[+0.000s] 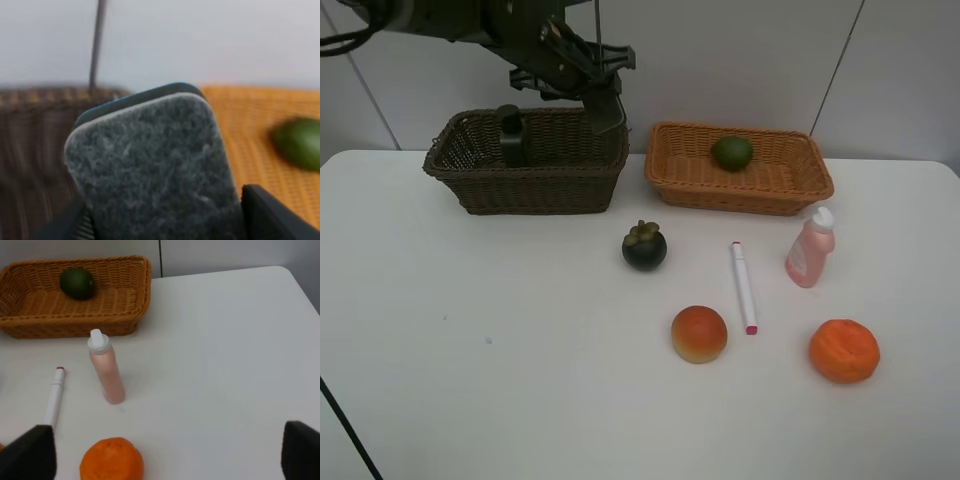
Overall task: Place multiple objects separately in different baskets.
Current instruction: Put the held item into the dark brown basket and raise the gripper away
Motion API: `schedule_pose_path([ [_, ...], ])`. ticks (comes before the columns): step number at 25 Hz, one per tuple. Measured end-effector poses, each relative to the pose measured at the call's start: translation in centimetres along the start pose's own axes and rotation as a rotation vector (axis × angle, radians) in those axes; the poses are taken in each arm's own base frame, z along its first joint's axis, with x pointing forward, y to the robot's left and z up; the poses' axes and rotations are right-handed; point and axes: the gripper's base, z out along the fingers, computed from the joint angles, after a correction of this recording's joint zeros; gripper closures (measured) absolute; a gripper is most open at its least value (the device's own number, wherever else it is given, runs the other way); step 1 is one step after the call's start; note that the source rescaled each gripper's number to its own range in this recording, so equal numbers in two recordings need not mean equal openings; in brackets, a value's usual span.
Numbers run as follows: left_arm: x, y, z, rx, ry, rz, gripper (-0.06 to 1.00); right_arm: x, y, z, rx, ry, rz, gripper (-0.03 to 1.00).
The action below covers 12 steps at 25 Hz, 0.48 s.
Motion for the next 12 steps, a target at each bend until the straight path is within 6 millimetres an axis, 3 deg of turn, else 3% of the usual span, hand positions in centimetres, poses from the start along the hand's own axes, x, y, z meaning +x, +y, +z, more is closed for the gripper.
schedule_pose_path([
  [5, 1.0, 0.7, 2.1, -0.013, -0.018, 0.148, 0.52, 0.0, 0.0, 0.0, 0.000, 0.000, 0.000, -0.03],
  [12, 1.6, 1.3, 2.3, -0.059, 0.045, 0.341, 0.52, 0.0, 0.0, 0.0, 0.000, 0.000, 0.000, -0.03],
])
